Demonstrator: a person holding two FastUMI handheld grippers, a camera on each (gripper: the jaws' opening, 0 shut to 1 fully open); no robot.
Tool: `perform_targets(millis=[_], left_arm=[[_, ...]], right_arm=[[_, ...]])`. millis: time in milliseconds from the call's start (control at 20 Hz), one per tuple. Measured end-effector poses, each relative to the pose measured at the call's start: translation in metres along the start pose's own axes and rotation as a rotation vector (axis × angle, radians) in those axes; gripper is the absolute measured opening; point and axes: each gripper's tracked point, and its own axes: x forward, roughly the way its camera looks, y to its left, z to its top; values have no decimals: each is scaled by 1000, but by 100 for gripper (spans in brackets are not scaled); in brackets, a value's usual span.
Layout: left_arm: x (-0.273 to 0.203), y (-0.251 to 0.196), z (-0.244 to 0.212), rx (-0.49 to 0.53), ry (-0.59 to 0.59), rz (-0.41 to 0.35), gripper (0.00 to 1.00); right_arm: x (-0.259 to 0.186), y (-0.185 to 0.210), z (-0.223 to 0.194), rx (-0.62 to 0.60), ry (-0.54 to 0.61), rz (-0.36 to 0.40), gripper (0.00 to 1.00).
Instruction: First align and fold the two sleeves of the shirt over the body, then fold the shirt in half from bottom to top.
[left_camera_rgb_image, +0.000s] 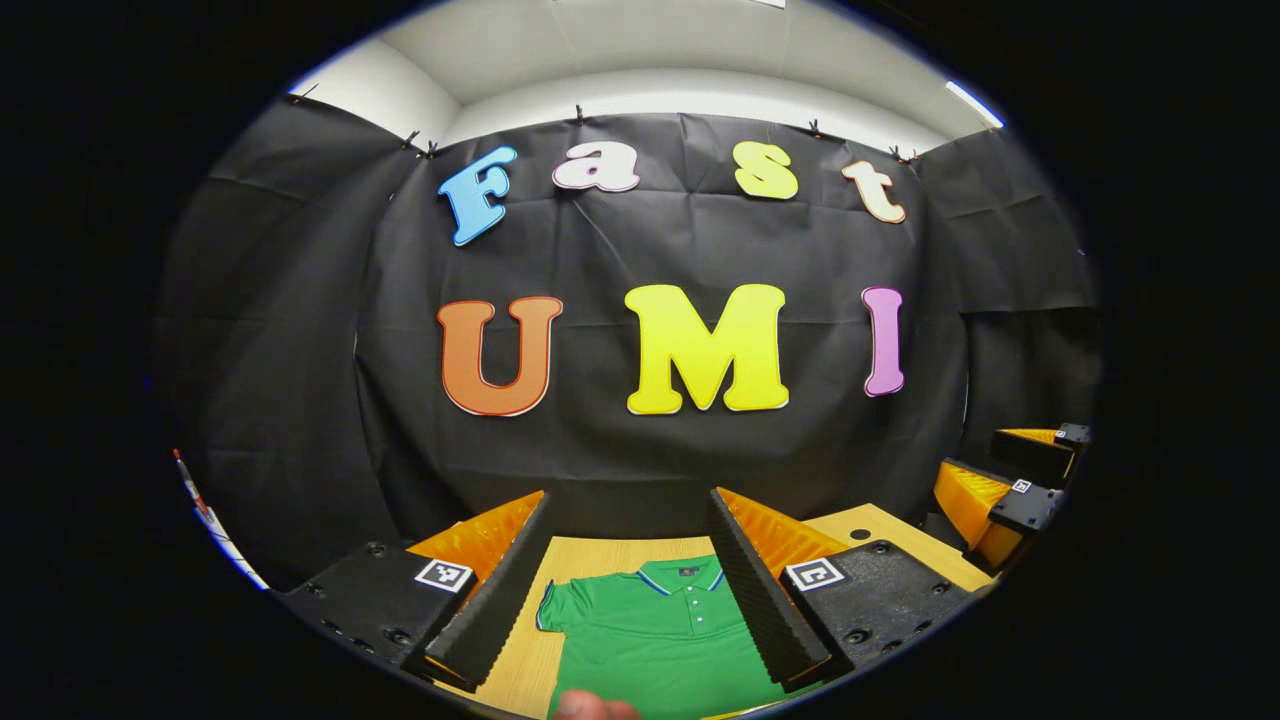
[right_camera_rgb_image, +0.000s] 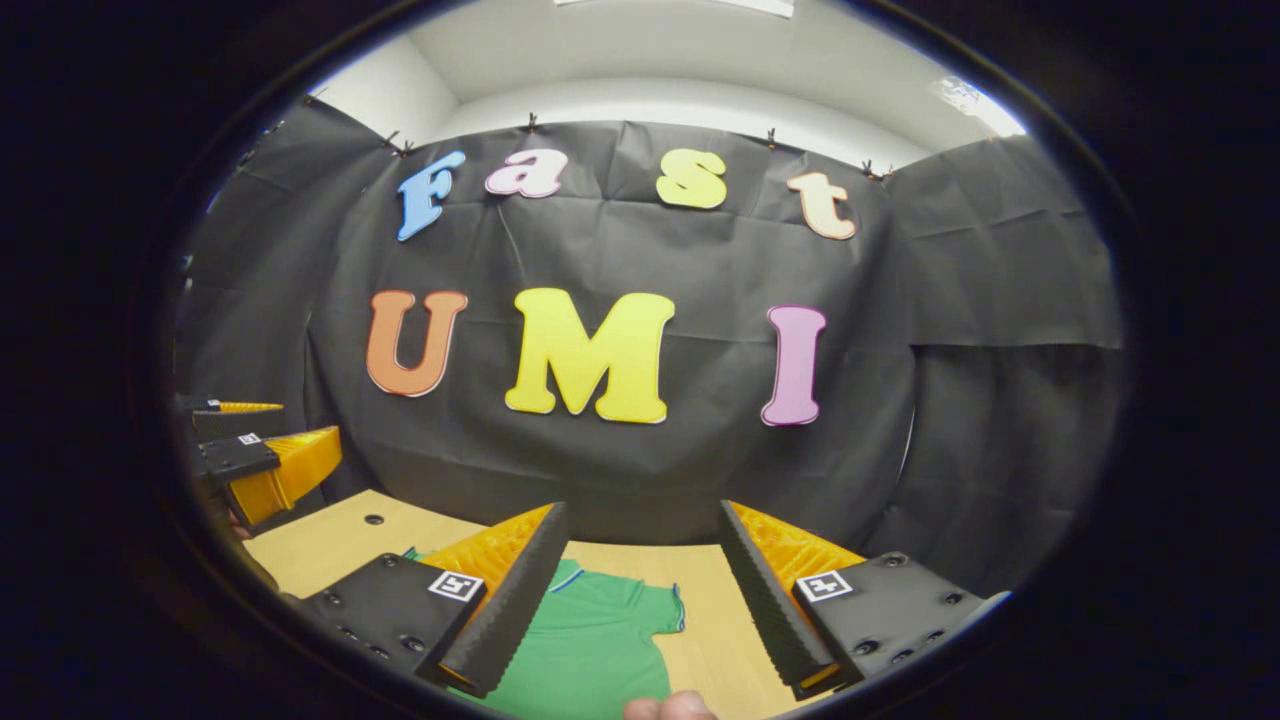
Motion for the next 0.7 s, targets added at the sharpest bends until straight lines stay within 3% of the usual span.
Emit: perform_targets(millis=[700], left_arm=[[10, -10, -8, -10, 21, 17, 98]], right_arm=[[13, -17, -3, 5, 14, 1, 98]])
